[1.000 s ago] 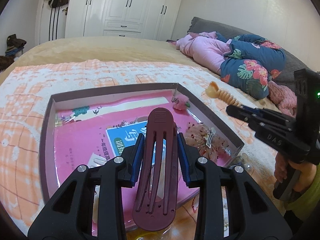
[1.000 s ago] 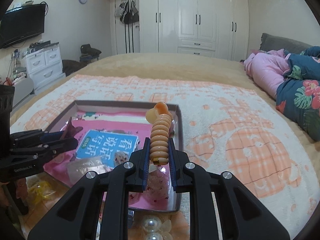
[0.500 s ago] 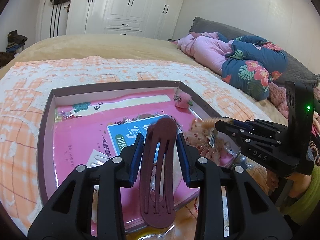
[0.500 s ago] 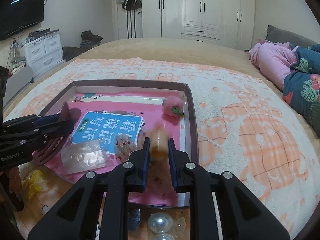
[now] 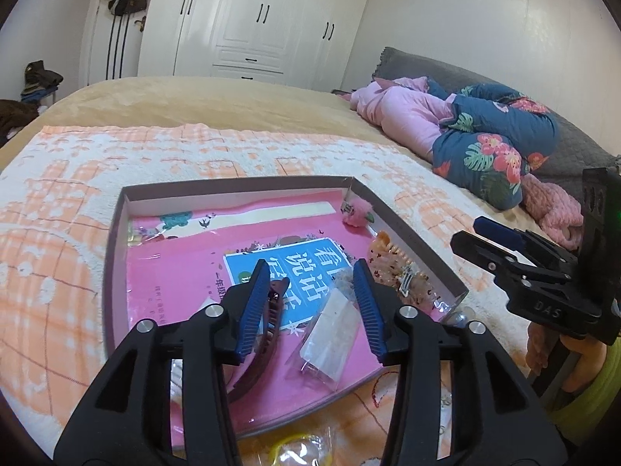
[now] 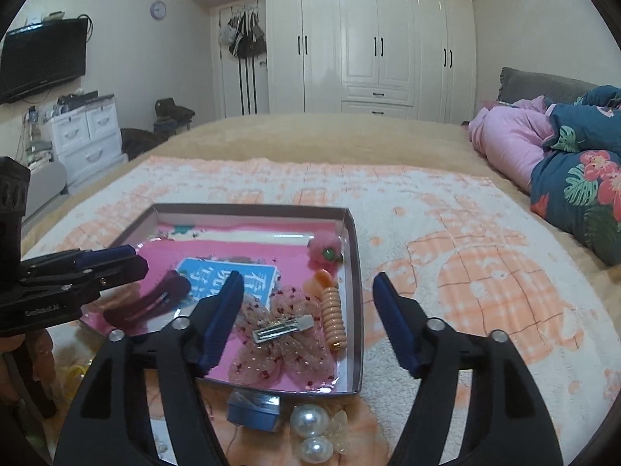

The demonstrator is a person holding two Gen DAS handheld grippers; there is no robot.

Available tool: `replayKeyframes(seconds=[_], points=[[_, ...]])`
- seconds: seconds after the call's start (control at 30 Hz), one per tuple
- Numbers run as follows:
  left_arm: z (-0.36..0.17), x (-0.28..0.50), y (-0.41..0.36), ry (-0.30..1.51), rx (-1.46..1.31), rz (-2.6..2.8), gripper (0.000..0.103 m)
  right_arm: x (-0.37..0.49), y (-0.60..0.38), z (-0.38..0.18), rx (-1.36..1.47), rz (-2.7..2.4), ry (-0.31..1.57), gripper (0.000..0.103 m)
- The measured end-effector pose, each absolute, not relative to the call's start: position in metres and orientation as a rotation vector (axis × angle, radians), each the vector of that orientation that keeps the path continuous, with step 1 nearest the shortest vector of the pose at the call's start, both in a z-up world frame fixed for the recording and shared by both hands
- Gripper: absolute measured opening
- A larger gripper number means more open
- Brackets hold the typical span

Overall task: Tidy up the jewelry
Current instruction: 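Withdraw both open grippers from the box toward the remaining jewelry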

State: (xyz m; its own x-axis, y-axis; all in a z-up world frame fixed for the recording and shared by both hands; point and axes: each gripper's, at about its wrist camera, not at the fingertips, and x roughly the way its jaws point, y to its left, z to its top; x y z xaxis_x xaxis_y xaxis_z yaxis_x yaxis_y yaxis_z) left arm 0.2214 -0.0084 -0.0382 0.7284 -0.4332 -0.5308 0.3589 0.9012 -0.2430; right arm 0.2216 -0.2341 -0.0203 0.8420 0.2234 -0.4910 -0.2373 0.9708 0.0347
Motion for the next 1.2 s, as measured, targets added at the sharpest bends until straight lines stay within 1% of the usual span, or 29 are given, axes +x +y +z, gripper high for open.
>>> replayKeyframes(seconds=[0.07,0.13,0.2,0.37,0.47,0.7,0.77,1.2], points=[[-0.035,0.218,-0.006,0.605,-0.131,-0.432,0.045,0.216,-0.234,-0.016,-0.029,0.245,0.498,0.078],[-0.031,0.214,-0.006,0.597,-0.135,-0.427,0.047,0.211,-0.233,-0.012,-0.029,0.245,0.485,0.08],[-0.027,0.209,-0.004,0.586,-0.138,-0.424,0.054,0.207,-0.234,-0.008,-0.022,0.246,0.477,0.084],[-0.016,0.198,-0.001,0.561,-0.145,-0.414,0.064,0.198,-0.237,-0.002,0.003,0.241,0.461,0.091],[-0.009,0.191,0.001,0.548,-0.159,-0.41,0.071,0.191,-0.239,0.001,0.017,0.244,0.449,0.093],[0.005,0.176,0.002,0.509,-0.151,-0.395,0.089,0.175,-0.244,0.015,0.033,0.238,0.401,0.095],[0.009,0.171,0.002,0.498,-0.146,-0.392,0.091,0.17,-0.246,0.019,0.039,0.241,0.391,0.095],[0.028,0.141,0.006,0.447,-0.164,-0.381,0.092,0.141,-0.252,0.036,0.04,0.258,0.345,0.096]])
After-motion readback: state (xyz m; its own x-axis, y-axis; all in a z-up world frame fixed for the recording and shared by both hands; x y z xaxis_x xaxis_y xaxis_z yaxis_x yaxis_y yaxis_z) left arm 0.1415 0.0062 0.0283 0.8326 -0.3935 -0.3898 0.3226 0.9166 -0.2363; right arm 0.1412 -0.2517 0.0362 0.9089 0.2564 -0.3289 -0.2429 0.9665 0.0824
